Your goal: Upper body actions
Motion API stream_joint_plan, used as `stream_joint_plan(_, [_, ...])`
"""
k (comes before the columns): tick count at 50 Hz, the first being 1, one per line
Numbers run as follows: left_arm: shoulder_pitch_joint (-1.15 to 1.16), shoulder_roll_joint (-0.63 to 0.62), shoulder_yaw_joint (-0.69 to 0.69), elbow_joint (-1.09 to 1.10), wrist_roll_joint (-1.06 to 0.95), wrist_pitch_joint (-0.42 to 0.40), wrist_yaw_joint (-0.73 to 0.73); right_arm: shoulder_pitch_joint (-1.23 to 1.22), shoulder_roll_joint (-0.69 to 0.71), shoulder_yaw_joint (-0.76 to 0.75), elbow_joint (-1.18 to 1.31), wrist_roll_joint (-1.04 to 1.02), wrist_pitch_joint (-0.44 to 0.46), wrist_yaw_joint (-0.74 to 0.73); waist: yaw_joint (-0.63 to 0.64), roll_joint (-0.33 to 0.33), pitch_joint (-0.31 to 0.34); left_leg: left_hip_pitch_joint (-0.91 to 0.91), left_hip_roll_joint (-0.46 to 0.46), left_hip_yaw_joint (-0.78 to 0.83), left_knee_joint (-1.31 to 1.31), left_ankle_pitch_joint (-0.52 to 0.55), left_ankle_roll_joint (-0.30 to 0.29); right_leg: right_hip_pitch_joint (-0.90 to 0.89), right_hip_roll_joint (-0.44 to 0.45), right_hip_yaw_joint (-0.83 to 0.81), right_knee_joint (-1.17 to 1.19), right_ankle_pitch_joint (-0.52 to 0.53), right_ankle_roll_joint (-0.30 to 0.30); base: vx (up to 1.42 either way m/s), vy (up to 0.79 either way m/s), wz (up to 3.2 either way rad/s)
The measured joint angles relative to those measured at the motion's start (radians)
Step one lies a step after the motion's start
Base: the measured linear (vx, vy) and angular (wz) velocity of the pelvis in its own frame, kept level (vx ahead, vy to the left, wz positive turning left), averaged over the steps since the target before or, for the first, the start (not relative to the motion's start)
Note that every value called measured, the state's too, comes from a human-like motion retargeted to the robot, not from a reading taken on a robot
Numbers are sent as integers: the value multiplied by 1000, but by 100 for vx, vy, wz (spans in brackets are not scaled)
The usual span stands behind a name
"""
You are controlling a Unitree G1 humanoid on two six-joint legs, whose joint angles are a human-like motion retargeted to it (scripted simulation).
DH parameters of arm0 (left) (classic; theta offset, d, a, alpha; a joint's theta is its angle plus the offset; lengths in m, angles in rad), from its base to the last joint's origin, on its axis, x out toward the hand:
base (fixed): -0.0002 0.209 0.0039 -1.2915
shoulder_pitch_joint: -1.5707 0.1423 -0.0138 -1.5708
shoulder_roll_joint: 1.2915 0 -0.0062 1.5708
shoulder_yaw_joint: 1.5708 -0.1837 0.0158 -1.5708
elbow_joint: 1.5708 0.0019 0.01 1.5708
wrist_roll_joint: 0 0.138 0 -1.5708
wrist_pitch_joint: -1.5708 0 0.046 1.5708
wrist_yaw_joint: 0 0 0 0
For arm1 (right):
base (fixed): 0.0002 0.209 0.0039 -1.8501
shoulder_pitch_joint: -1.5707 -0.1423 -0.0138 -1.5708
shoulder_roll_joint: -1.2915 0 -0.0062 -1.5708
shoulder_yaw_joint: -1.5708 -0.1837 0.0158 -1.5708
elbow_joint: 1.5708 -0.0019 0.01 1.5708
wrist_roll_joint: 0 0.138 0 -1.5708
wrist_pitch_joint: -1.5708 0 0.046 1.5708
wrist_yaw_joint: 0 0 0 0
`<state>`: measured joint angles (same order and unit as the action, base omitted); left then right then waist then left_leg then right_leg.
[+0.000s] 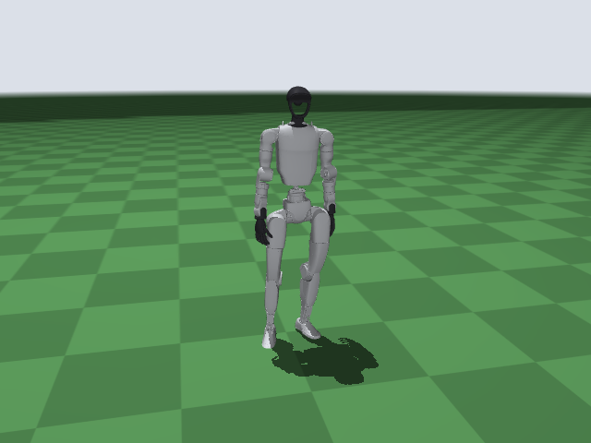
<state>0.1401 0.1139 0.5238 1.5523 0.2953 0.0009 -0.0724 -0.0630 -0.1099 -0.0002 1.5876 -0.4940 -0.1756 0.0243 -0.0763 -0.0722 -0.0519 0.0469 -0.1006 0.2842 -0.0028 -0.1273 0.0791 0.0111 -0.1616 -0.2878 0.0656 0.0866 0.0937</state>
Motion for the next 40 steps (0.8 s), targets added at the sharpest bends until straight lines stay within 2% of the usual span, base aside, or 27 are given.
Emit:
stream_joint_plan(7, [-36, -32, -20, -74, -5, -25, -33, -5, -14, -2, 34, 20, 14, -21, -64, 30, 21, -7, 27, -18, 2, 11, -17, 18, 33, -46, -22, -8, -31, -9, -12, 26])
stream_joint_plan(12, [-53, -32, -49, -91, 10, -30, -24, 5, -23, -26, 65, 45, 22, -30, -57, 36, 21, -15, 38, -25, 1, 16, -33, 10, 41, -47, -24, -15, -42, -7, -12, 8])
stream_joint_plan(25, [-3, -12, -22, -41, 3, -19, -21, 33, -21, -22, 71, 36, 32, -50, -94, 61, 19, 0, 99, -49, 0, 21, -86, 29, 105, -35, -34, -44, -84, -6, -16, 8])
stream_joint_plan(36, [92, 6, 35, -15, 6, -8, -18, 40, -21, -23, 61, 18, 35, -30, -136, 46, -26, -14, 178, -38, 107, 1, -169, 60, 168, -8, -43, -91, -131, -4, -20, 13])
stream_joint_plan(38, [96, 7, 40, -8, 6, -7, -13, 34, -24, -31, 62, 23, 36, -28, -139, 25, -33, -66, 187, -34, 207, 26, -162, 61, 151, 9, -43, -94, -135, -11, -17, 10])
stream_joint_plan(40, [92, 8, 39, -2, 4, -6, -11, 26, -27, -36, 64, 26, 35, -29, -141, -1, -31, -110, 180, -44, 311, 55, -128, 66, 128, 15, -43, -95, -139, -14, -14, 13])
